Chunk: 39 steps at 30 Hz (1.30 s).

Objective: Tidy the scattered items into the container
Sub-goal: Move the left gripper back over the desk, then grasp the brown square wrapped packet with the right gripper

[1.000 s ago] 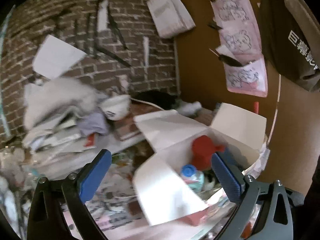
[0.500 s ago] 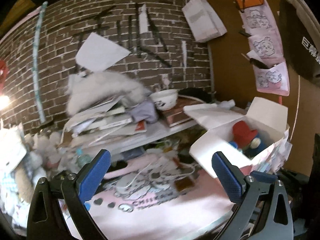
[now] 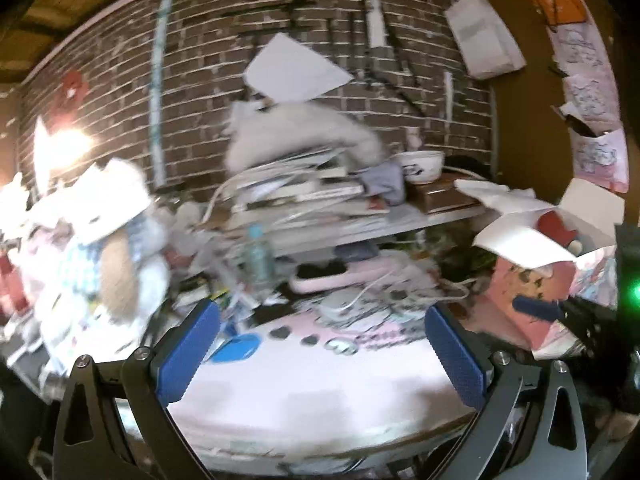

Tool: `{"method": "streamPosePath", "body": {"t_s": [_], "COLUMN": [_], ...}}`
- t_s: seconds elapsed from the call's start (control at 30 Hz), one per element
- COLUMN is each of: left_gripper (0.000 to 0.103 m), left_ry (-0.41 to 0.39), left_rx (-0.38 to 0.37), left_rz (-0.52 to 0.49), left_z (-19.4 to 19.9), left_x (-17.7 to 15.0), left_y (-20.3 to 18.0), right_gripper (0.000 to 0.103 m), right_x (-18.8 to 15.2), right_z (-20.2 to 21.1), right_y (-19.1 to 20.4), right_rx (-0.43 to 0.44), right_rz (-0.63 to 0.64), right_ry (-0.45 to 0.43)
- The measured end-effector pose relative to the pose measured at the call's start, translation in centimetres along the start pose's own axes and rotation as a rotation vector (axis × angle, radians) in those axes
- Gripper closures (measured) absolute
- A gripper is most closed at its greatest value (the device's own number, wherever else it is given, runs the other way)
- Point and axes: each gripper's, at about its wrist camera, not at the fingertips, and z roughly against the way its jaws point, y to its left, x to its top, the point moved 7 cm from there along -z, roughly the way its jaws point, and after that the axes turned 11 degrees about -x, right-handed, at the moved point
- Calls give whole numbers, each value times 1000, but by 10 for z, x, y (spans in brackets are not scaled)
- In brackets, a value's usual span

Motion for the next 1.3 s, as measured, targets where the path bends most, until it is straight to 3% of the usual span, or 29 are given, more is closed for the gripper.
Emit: {"method": "streamPosePath", "body": {"t_s": [0.2,0.47,0.63,0.77,1.13,1.3], "left_gripper": [1,1,1,1,1,1], "left_ry": [3,62,86,88,99,104], "left_rx": [34,6,-20,-28,-31,-34], "left_rz": [31,70,79,88,112,113], "left_z": [10,-10,-24,-28,-33,-35], "left_x": [-24,-46,-53,-56,-61,-62], "left_y": [20,28,26,26,29,29], "right_gripper": [33,33,33,33,33,33], "right_x": [2,0,-2,0,-12,-15], "right_z": [-43,-85,-106,-115,-137,-142], "right_y": [8,10,-7,-11,-13,-20], "right_rx": [-124,-293,-360,-419,-391,-344], "right_rz": [14,42,2,41,40,-31], "right_ry": [68,101,161,166,279,322]}}
